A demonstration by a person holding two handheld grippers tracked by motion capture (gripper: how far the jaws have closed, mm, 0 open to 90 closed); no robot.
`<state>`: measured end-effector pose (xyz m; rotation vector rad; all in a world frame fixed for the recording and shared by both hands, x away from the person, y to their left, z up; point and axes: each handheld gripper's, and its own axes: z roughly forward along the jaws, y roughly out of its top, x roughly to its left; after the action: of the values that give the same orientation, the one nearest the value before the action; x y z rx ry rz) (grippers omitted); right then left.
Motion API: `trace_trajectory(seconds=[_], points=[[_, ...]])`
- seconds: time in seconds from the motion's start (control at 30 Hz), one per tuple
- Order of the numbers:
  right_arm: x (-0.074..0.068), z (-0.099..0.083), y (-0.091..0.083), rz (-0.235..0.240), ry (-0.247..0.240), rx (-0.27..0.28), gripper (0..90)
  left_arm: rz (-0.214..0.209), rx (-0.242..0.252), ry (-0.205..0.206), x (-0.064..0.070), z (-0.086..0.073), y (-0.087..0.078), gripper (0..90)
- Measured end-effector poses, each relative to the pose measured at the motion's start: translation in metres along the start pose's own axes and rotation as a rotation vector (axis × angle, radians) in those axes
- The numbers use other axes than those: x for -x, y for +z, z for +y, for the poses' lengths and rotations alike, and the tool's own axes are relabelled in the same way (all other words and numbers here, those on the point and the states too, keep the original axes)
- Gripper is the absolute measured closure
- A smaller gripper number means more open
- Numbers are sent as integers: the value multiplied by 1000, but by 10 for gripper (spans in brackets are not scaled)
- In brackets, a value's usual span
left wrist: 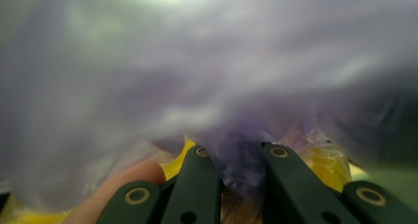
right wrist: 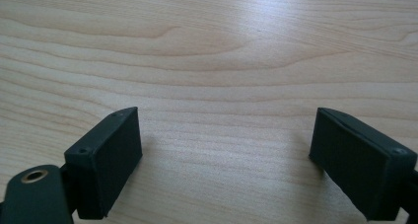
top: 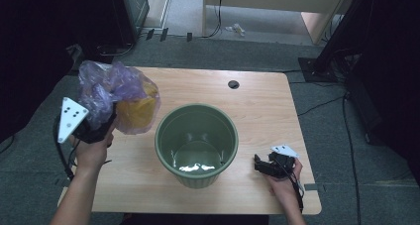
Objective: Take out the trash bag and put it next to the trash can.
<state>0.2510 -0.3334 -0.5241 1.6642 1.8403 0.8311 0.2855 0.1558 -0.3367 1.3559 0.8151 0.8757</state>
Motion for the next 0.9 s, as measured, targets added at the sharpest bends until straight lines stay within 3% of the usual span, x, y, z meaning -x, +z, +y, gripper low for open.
trace_trajectory(seconds=[0.3,0.47,0.63,0.73,0.8,0.9], points=[[0,0,0,-1,-2,-1,118,2,-123,-88,8,-66,34,895],[0,0,0,0,-2,-2,118,-7,-160,-149,10,-91,46,893],[0,0,0,-1,-4,-1,118,-34,-224,-169,15,-106,61,880],[0,0,0,-1,-1,-1,118,-83,-263,-189,15,-112,68,753],[0,0,0,-2,-2,-1,118,-130,-284,-205,16,-114,70,547],[0,0,0,-2,-3,-2,118,-96,-323,-178,20,-111,68,257]])
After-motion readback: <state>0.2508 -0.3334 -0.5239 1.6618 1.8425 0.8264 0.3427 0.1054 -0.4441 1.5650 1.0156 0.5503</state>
